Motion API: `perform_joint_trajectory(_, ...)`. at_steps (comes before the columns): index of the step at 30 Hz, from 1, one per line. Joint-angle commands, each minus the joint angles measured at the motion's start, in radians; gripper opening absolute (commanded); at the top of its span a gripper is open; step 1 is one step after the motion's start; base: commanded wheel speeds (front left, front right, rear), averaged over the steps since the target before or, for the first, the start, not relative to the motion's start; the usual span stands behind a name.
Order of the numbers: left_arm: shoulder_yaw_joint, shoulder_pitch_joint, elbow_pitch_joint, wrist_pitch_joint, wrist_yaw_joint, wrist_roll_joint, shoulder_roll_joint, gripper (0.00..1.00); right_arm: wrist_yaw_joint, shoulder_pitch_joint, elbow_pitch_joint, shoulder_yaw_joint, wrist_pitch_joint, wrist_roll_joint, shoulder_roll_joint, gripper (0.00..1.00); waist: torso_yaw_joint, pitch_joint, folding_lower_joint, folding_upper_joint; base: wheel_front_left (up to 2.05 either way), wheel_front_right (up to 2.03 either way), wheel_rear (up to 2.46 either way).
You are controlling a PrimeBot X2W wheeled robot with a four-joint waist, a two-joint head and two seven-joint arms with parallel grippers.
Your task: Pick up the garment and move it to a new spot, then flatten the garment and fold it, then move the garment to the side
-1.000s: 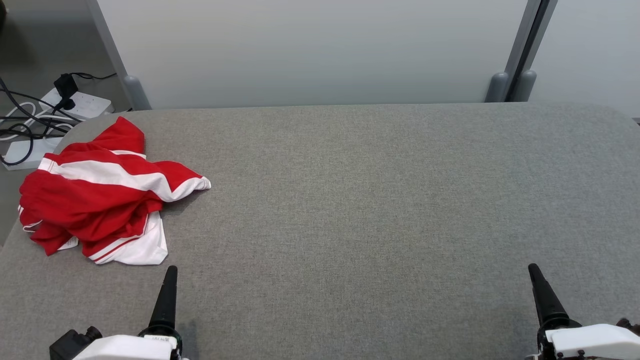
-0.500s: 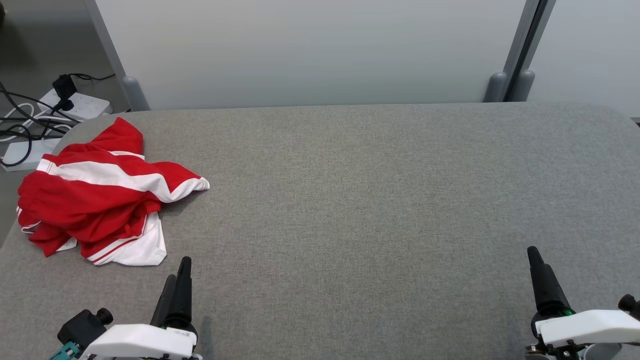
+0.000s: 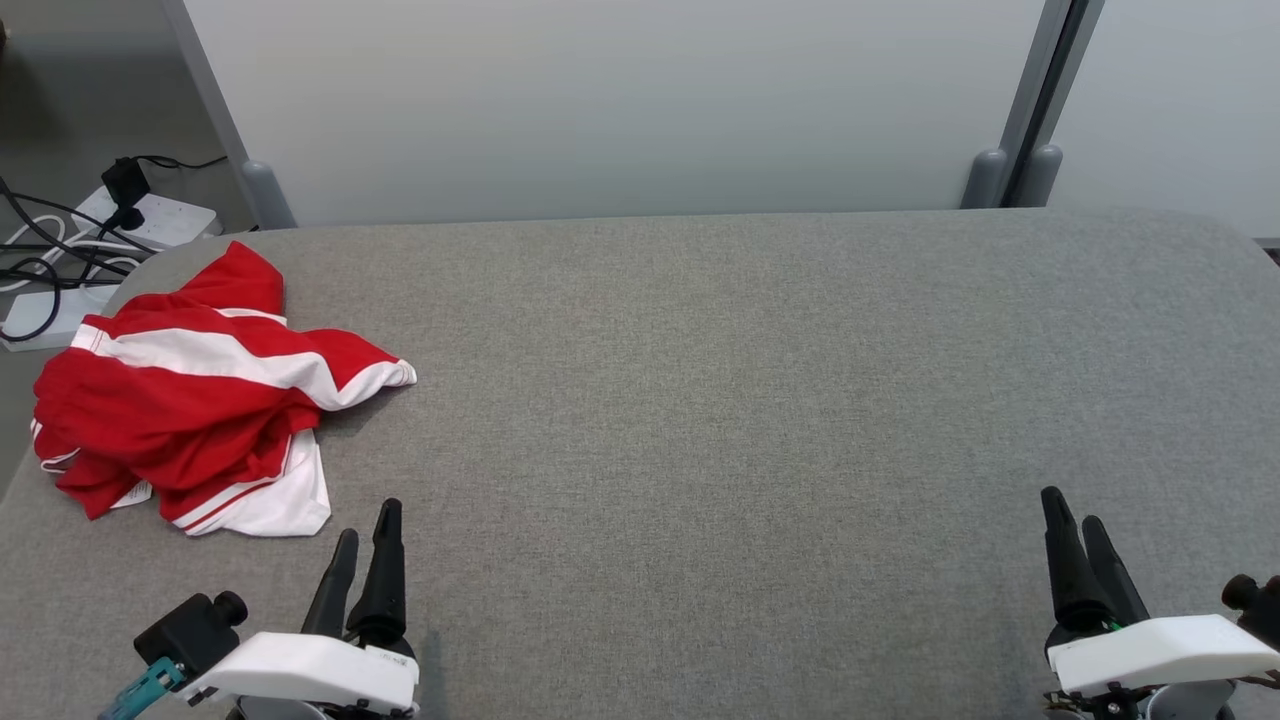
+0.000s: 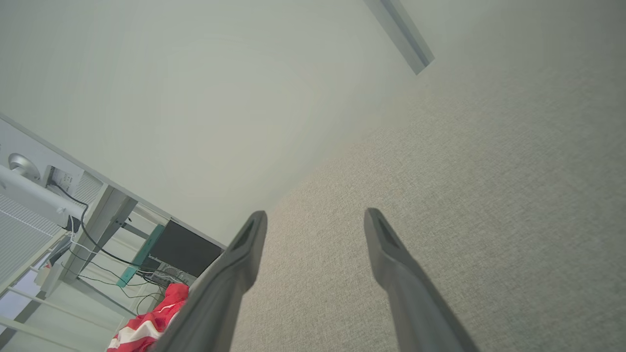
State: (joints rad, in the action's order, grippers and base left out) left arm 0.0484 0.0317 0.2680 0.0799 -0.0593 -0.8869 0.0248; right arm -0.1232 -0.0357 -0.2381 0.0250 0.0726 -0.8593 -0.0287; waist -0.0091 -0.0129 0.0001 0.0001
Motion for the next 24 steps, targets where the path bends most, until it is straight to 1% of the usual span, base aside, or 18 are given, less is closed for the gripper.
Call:
perform_joint_trajectory(1, -0.012, 0.059, -0.032, 0.012, 0.009, 0.037, 0.016, 1.0, -0.005, -0.051, 0.038, -0.014, 0.019, 0.032, -0.01, 1.0, 0.0, -0.001, -0.0001, -0.0001, 0.0, 0.0, 0.0)
perform_joint_trajectory(24, 0.026, 0.083, -0.062, 0.079, 0.037, 0.315, 0.02, 1.0, -0.006, -0.07, 0.076, -0.071, 0.087, 0.28, -0.02, 1.0, 0.003, -0.006, -0.0001, -0.0001, 0.0, 0.0, 0.0)
